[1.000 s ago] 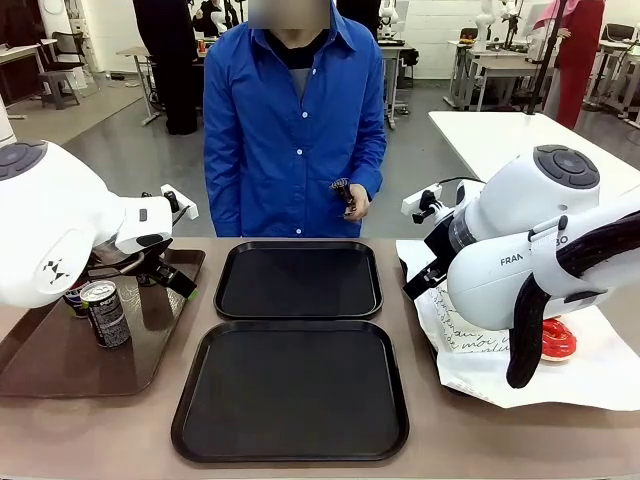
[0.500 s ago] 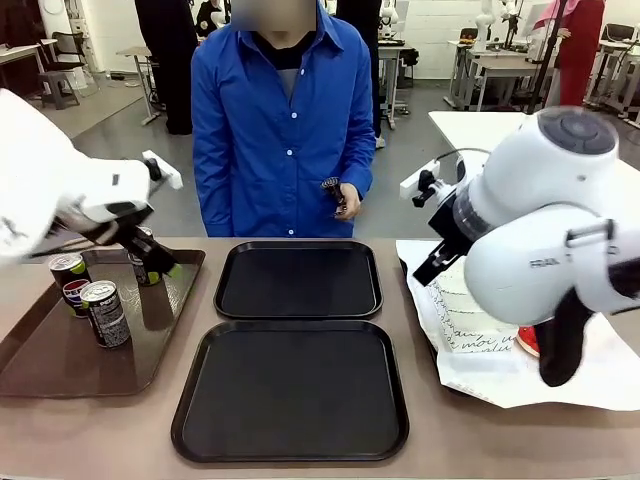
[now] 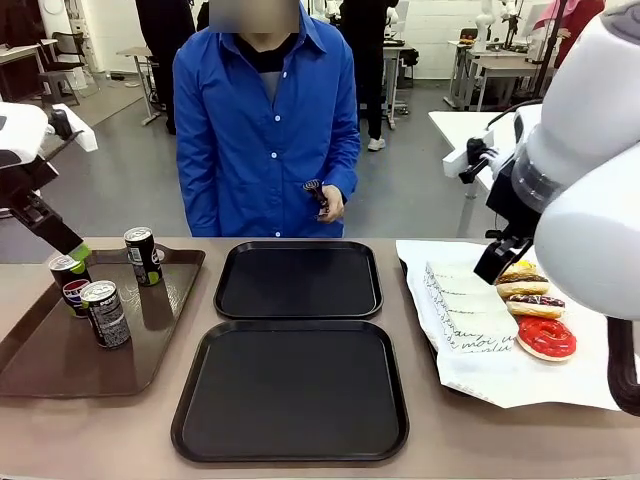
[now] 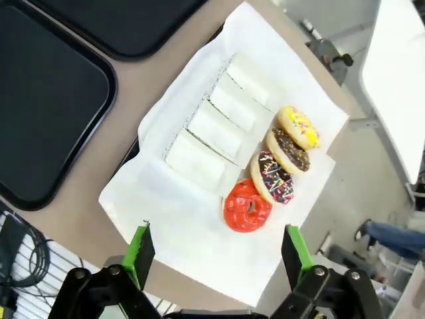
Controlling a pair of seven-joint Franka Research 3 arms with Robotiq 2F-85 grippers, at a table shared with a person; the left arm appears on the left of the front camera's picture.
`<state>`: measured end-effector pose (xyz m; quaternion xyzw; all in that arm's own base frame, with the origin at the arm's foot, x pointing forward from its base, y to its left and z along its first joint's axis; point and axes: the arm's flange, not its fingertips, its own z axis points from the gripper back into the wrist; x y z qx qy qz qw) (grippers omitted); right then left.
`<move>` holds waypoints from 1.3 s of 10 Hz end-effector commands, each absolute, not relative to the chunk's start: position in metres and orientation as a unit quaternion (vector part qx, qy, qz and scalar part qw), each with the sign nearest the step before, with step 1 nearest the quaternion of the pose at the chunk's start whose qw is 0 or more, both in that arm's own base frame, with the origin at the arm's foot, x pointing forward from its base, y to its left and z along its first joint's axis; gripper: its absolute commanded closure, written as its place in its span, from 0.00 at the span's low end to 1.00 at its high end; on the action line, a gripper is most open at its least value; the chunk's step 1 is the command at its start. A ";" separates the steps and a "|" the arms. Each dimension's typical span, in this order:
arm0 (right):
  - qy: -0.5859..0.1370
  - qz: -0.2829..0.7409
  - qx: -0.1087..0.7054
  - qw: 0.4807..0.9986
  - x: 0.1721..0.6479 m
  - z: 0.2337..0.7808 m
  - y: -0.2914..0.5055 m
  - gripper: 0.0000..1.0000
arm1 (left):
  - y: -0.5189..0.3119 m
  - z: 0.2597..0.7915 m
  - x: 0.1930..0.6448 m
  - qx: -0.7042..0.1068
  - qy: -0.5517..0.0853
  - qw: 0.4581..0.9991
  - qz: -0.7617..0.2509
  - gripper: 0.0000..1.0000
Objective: Set up donuts and drinks on trays.
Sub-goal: Pick up one Pepsi coke and place it on the Flat Tray.
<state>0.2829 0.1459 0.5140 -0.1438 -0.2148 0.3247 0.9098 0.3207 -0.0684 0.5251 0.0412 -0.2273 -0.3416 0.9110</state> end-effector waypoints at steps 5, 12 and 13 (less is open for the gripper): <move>-0.210 0.168 0.389 0.881 0.277 0.517 0.040 0.00 | -0.004 0.556 0.330 -0.349 -0.233 0.899 -0.126 0.00; -0.175 -0.115 0.636 0.743 0.286 0.437 -0.160 0.00 | 0.143 0.523 0.358 -0.549 -0.124 0.817 0.128 0.00; -0.192 -0.121 0.638 0.736 0.281 0.437 -0.175 0.00 | 0.155 0.504 0.364 -0.540 -0.110 0.822 0.146 0.00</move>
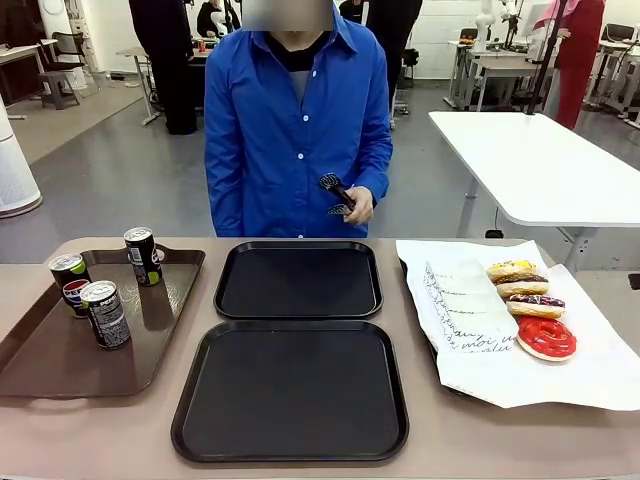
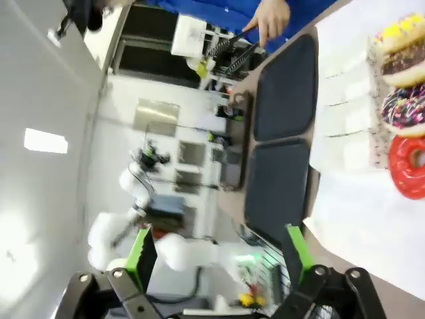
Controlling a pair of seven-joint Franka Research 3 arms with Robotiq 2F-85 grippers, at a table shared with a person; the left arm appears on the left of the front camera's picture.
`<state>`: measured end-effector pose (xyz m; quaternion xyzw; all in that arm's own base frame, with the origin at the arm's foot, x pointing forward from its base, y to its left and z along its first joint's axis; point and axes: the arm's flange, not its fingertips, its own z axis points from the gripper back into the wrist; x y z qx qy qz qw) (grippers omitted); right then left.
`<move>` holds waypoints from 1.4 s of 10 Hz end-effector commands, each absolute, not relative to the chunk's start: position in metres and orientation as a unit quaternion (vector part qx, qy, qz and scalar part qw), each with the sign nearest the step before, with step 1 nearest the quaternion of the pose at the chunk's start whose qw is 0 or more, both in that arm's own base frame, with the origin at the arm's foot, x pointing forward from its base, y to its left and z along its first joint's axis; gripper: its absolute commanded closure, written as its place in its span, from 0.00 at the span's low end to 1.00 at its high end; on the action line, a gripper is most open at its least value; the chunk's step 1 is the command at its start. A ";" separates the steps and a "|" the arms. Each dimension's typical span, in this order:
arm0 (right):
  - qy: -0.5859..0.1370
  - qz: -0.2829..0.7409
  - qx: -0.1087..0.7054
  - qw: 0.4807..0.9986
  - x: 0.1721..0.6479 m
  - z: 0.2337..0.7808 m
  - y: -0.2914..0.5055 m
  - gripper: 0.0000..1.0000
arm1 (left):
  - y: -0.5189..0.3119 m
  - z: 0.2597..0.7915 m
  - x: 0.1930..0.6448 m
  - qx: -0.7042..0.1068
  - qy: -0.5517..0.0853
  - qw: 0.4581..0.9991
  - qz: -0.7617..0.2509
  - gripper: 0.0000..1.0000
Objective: Set up donuts and drinks on trays.
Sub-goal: Pick up one Pepsi coke and place it on the Flat Tray.
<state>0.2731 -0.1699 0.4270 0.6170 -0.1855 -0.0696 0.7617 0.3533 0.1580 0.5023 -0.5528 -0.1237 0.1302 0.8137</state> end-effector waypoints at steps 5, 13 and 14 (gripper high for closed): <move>-0.153 -0.158 0.563 0.797 0.264 0.461 -0.203 0.00 | 0.196 0.488 0.362 -0.493 -0.120 0.837 0.205 0.00; -0.140 -0.147 0.539 0.818 0.272 0.469 -0.192 0.00 | 0.207 0.491 0.356 -0.483 -0.128 0.844 0.196 0.00; -0.140 -0.147 0.539 0.818 0.272 0.469 -0.192 0.00 | 0.207 0.491 0.356 -0.483 -0.128 0.844 0.196 0.00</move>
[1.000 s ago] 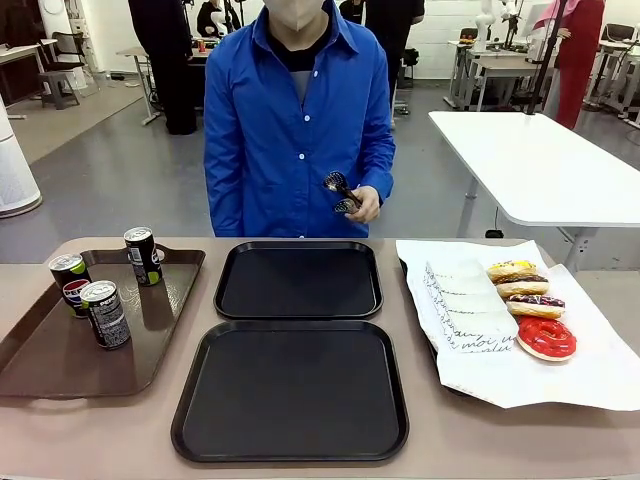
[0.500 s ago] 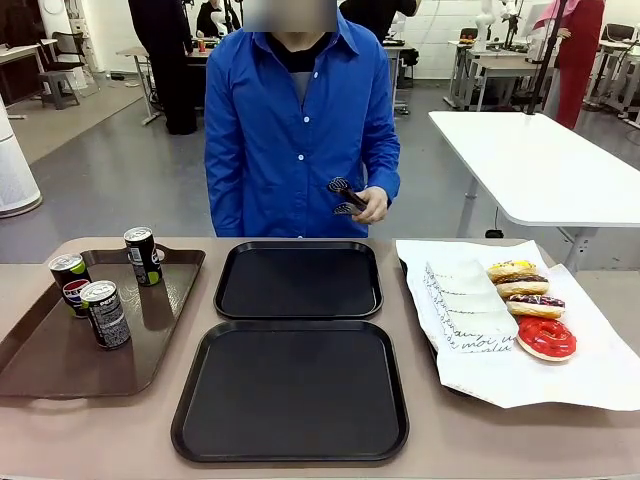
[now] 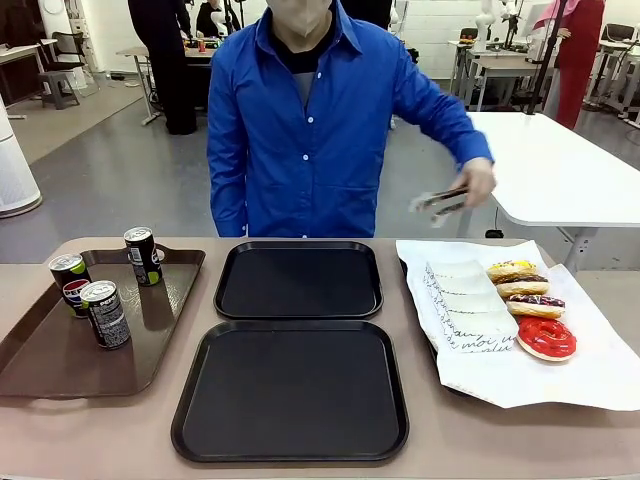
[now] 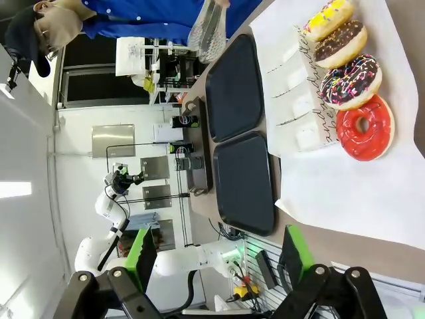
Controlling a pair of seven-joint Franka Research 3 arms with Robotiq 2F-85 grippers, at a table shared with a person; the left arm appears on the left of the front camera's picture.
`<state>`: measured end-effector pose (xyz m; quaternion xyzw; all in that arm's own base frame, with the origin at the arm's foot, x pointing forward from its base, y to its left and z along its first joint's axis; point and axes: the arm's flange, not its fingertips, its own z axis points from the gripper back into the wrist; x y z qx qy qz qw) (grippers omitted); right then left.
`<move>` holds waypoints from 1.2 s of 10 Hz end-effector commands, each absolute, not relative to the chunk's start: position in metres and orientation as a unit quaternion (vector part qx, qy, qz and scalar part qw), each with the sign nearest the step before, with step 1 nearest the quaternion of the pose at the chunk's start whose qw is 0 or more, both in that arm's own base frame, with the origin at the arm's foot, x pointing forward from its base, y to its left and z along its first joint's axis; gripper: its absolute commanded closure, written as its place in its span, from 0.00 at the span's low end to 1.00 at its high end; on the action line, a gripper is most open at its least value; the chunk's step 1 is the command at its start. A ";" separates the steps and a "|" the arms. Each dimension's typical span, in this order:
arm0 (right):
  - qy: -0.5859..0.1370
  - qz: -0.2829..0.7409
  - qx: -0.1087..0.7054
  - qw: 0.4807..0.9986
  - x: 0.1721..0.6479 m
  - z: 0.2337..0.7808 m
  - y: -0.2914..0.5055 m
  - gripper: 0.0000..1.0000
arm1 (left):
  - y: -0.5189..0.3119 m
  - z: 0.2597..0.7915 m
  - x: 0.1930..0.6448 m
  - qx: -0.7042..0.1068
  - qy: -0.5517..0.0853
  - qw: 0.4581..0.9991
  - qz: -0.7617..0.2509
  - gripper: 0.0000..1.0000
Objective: Set up donuts and drinks on trays.
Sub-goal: Pick up one Pepsi coke and place it on the Flat Tray.
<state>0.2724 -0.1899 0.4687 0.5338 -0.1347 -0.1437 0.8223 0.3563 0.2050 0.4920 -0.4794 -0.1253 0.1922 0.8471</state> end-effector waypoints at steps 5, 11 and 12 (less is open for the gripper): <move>-0.140 -0.147 0.539 0.818 0.272 0.469 -0.192 0.00 | 0.207 0.491 0.356 -0.483 -0.128 0.844 0.196 0.00; -0.140 -0.147 0.539 0.818 0.272 0.469 -0.192 0.00 | 0.207 0.491 0.356 -0.483 -0.128 0.844 0.196 0.00; -0.140 -0.147 0.539 0.818 0.272 0.469 -0.192 0.00 | 0.207 0.491 0.356 -0.483 -0.128 0.844 0.196 0.00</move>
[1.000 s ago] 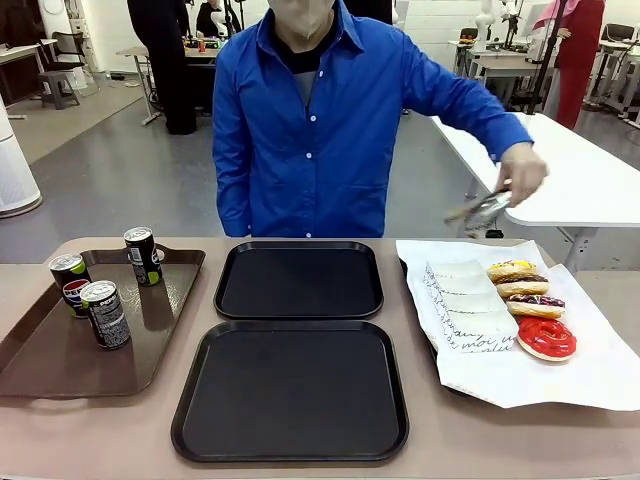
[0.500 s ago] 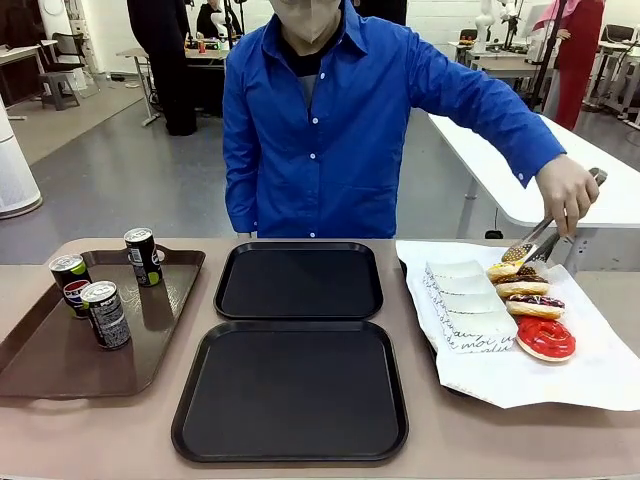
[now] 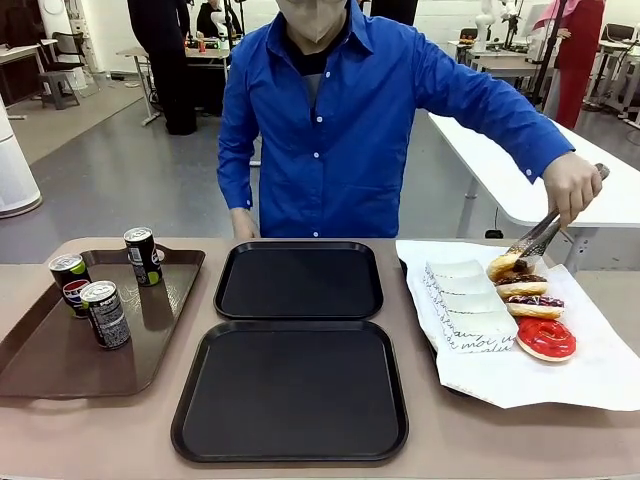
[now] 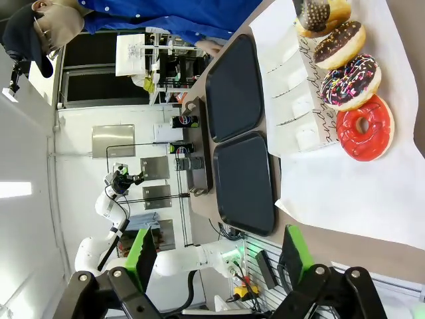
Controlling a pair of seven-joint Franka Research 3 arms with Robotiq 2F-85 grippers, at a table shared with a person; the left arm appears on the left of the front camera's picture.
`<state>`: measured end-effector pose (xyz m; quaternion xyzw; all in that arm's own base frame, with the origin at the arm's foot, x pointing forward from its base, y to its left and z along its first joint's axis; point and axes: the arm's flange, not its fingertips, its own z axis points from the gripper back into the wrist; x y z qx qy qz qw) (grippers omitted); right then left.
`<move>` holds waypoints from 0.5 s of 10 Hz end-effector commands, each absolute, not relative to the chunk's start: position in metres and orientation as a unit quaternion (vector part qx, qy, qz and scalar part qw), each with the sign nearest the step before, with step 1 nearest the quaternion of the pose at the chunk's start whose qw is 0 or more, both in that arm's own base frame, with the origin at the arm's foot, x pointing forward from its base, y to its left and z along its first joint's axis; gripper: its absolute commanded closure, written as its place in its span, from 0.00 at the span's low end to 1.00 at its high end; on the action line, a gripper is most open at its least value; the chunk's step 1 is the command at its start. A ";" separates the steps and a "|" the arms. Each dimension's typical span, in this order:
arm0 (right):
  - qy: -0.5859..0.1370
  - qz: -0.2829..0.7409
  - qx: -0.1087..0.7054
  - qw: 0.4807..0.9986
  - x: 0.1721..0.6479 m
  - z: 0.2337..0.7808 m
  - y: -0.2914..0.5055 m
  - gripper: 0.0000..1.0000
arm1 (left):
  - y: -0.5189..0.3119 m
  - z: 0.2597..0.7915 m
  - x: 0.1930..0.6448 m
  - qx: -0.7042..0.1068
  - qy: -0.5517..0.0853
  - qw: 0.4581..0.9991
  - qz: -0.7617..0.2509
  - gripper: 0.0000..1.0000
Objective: Set up donuts and drinks on trays.
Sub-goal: Pick up one Pepsi coke and place it on the Flat Tray.
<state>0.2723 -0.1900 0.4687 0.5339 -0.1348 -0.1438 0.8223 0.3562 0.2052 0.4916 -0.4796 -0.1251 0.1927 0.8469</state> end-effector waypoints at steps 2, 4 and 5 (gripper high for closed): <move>-0.140 -0.147 0.539 0.818 0.272 0.469 -0.192 0.00 | 0.207 0.491 0.356 -0.483 -0.128 0.844 0.196 0.00; -0.140 -0.147 0.539 0.818 0.272 0.469 -0.192 0.00 | 0.189 0.512 0.358 -0.428 -0.118 0.880 0.170 0.00; -0.140 -0.147 0.539 0.818 0.272 0.469 -0.192 0.00 | 0.157 0.533 0.349 -0.339 -0.125 0.925 0.118 0.00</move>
